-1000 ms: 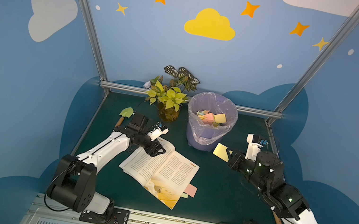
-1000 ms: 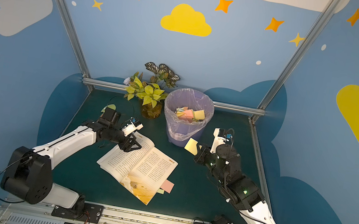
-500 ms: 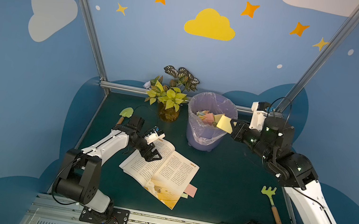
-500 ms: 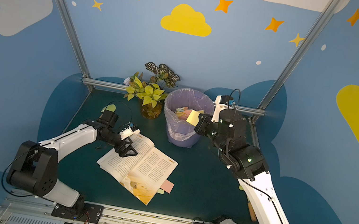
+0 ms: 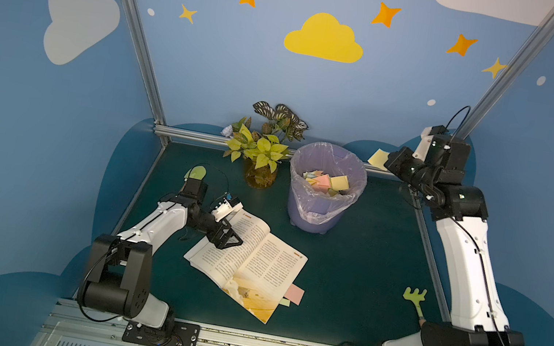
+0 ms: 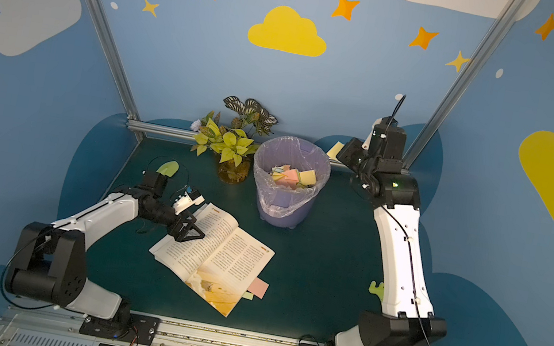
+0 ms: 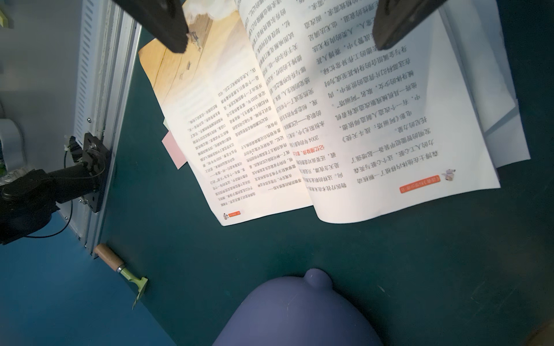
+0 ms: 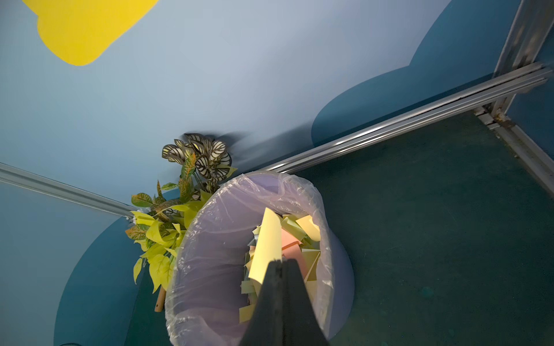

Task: Peel off the used sticky note
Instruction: Place the note in the trash bin.

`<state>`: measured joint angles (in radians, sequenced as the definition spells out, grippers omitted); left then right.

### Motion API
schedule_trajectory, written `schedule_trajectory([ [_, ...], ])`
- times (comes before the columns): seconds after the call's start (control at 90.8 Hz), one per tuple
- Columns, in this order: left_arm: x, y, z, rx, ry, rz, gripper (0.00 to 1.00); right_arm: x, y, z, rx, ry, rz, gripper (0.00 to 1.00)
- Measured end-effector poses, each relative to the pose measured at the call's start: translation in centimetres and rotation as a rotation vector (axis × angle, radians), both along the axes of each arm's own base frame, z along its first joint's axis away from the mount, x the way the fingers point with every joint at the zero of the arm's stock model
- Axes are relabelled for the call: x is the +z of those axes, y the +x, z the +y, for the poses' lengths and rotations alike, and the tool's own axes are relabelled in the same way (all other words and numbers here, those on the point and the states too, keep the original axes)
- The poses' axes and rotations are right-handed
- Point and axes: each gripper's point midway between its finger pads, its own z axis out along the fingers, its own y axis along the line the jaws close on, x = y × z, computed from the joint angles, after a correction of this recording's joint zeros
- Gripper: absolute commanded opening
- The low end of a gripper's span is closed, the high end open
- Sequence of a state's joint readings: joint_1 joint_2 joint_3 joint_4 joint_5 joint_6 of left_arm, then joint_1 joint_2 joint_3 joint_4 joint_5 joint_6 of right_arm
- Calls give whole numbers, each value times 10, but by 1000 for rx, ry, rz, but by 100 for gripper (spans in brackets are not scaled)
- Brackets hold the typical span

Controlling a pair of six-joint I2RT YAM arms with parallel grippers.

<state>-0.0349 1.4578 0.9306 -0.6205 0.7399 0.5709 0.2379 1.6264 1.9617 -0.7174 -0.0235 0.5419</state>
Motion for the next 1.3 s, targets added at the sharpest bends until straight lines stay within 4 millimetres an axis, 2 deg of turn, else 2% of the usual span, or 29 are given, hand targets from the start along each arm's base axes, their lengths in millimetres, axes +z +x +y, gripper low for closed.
schedule_trajectory([
  [0.121,4,-3,-2,-7,-22,-3,100,-36,24,25,42,-34,77,0],
  [0.286,3,-7,-4,-12,-39,6,100,-69,31,65,111,-120,137,0],
  [0.463,0,-9,-5,-10,-49,16,100,-69,33,98,158,-210,117,0],
  [0.595,0,-8,-5,-7,-54,15,100,-68,36,113,166,-282,97,0],
  [0.705,-1,-8,-6,-5,-56,13,100,-73,36,117,164,-331,102,8],
  [0.76,-1,-8,-6,-5,-56,7,100,-75,36,117,160,-352,105,20],
  [0.848,0,-10,-5,-5,-56,2,100,-78,36,113,152,-380,112,48],
  [0.892,1,-10,-5,-5,-56,-2,100,-79,35,111,148,-396,115,58],
  [0.958,2,-9,-5,-5,-57,-8,100,-79,34,110,144,-416,116,67],
  [1.145,2,-9,-5,-4,-56,-8,100,-81,29,113,148,-467,114,82],
  [1.299,1,-9,-5,-3,-51,-9,100,-81,21,125,180,-499,104,85],
])
